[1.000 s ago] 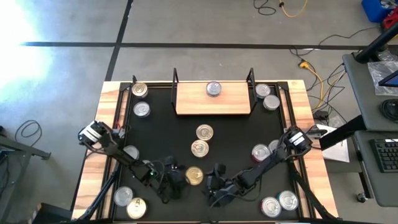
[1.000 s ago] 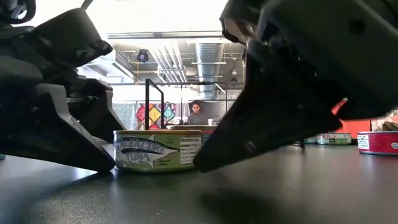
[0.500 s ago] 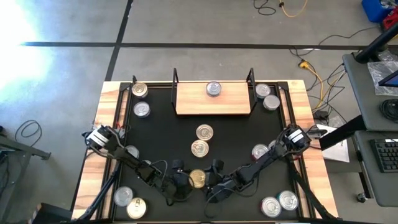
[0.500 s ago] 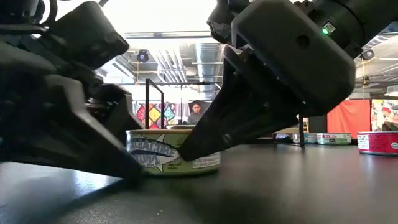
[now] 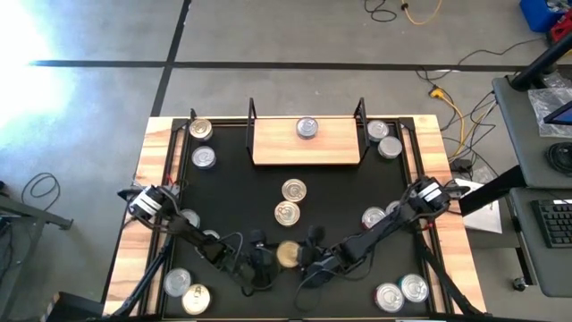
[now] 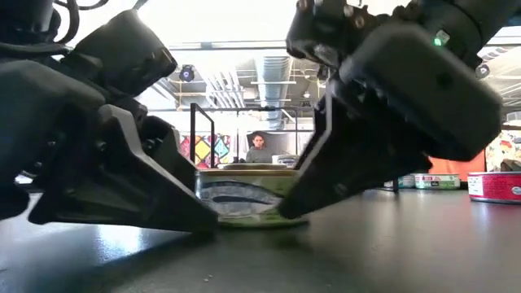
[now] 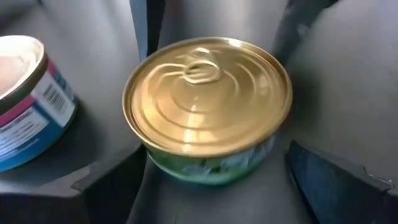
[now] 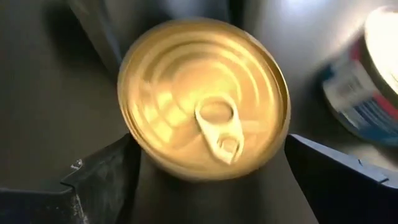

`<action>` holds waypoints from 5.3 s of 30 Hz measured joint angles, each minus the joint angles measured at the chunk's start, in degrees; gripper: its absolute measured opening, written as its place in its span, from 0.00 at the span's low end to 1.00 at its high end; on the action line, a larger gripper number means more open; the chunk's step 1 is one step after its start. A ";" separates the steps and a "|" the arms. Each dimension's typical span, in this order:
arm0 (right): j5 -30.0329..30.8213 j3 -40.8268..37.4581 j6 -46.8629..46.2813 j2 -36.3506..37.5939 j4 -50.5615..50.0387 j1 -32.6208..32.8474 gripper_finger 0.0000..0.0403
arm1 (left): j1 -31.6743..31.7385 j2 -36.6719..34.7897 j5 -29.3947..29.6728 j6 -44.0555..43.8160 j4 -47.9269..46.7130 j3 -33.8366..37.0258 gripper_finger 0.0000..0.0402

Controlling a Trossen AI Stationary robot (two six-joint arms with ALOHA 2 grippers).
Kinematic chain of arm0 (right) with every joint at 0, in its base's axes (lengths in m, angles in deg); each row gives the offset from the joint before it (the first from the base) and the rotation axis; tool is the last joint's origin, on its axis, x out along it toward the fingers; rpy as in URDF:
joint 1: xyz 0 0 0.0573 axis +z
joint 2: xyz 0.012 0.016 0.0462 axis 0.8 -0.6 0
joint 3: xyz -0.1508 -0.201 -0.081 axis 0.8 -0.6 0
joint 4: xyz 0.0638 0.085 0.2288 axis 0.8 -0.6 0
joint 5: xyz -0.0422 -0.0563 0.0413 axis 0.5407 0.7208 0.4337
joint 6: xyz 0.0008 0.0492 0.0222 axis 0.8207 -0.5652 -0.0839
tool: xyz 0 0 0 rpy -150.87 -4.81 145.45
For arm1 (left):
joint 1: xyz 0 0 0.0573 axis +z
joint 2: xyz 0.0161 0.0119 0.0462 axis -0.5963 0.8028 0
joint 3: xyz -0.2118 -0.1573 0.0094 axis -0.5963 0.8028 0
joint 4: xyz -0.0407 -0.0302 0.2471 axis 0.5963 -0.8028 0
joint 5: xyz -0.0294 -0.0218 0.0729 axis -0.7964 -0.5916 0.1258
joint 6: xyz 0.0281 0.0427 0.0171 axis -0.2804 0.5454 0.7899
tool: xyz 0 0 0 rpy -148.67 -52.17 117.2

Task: Stack canned seafood by type on shelf
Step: Stack the green tuna can on top of the other green tuna can on the shelf

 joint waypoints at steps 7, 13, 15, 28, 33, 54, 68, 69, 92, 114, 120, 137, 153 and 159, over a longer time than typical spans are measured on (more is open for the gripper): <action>-0.13 -0.81 -4.84 0.08 -1.12 2.02 0.98 | -0.38 -3.94 -1.41 -4.36 -9.11 0.14 0.93; 2.72 -1.44 -7.09 0.10 -1.37 5.16 0.98 | -2.97 -6.48 -0.49 -9.34 -15.89 0.31 0.92; 3.87 -1.57 -8.37 0.10 -1.26 5.94 0.98 | -4.59 -7.24 -0.37 -9.84 -16.37 0.49 0.90; 4.27 -2.44 -12.29 0.08 1.47 6.62 0.98 | -5.71 -6.22 8.17 -13.18 -14.21 1.42 0.84; 6.22 -2.56 -13.08 -0.03 4.63 4.80 0.98 | -1.68 -4.42 7.99 -12.38 -11.90 1.32 0.81; 9.70 -10.81 -4.52 0.02 22.25 3.13 0.98 | 0.16 2.03 6.95 -7.48 -8.71 -5.38 0.77; 9.10 -22.98 5.30 -1.99 50.15 2.12 0.98 | -3.63 6.08 7.15 -5.55 22.80 8.08 0.77; 8.15 -22.64 5.82 -3.21 51.70 1.76 0.98 | -3.21 6.64 7.05 -5.16 24.43 8.36 0.77; 6.13 -17.66 10.24 -12.06 62.30 -1.12 0.98 | 0.99 8.01 8.26 -0.93 24.04 5.27 0.77; -4.99 -15.67 6.59 -2.54 36.77 -3.61 0.99 | 3.76 -4.50 10.75 -3.75 9.57 12.03 0.77; -5.23 -14.38 6.07 -2.46 33.69 -4.09 0.99 | 6.36 0.28 11.45 -1.32 9.41 6.91 0.77; -5.43 -12.72 5.92 -2.45 29.91 -4.39 1.00 | 6.70 3.21 12.58 -1.01 14.13 4.83 0.77; -4.47 -12.58 5.28 -2.50 30.40 -4.45 0.99 | 6.70 2.67 12.87 -0.98 15.43 6.15 0.77; -6.00 -12.22 6.23 -2.58 31.28 -4.82 0.96 | 3.49 -4.36 14.34 -1.85 17.85 12.42 0.77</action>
